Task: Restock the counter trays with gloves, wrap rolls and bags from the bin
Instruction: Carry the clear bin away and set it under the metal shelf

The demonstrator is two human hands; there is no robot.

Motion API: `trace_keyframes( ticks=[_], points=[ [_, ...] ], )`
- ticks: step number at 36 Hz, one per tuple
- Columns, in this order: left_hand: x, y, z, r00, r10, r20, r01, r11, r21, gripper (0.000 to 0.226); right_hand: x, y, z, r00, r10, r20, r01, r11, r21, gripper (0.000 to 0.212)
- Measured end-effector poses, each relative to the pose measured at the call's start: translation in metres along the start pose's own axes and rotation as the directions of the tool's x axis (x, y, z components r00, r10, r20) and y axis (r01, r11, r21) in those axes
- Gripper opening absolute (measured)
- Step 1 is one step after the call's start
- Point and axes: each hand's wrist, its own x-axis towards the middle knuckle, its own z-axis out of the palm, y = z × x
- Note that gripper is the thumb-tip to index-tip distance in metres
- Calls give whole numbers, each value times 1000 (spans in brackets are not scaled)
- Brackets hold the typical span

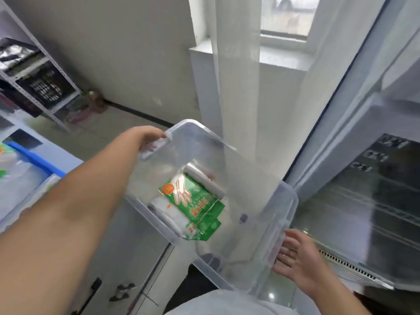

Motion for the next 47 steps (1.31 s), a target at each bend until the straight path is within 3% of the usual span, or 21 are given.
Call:
trace_keyframes(
  ticks=[2, 5, 9, 13, 20, 25, 31, 35, 44, 47],
  points=[
    [27, 17, -28, 997, 69, -23, -70, 998, -9, 24, 5, -13, 34, 1000, 18, 4, -18, 1000, 11, 49],
    [62, 33, -78, 988, 139, -67, -141, 990, -23, 49, 7, -38, 91, 998, 65, 10, -65, 997, 39, 52],
    [107, 50, -154, 984, 160, -79, -165, 984, -62, 47, 8, -73, 172, 992, 106, 63, -111, 990, 82, 60],
    [132, 70, -218, 975, 209, -73, -213, 976, -50, 31, 12, -111, 251, 978, 173, 118, -176, 984, 17, 70],
    [188, 98, -311, 938, 255, -235, -254, 966, 35, 34, 48, -163, 363, 936, 285, 207, -305, 950, 73, 70],
    [240, 97, -365, 903, 207, -376, -159, 975, 155, 17, 91, -178, 422, 894, 339, 293, -382, 918, 103, 71],
    [294, 93, -405, 922, 76, -380, -5, 983, 184, 30, 133, -196, 499, 816, 489, 308, -510, 860, -16, 70],
    [326, 92, -433, 865, -25, -501, 88, 991, 102, 40, 151, -216, 554, 698, 634, 335, -606, 771, -197, 76],
    [372, 61, -528, 806, -5, -592, 141, 973, 184, 33, 193, -248, 663, 559, 781, 278, -672, 624, -399, 76],
    [386, 43, -566, 800, -15, -600, 157, 970, 186, 32, 214, -254, 704, 565, 774, 286, -639, 630, -441, 72]
  ],
)
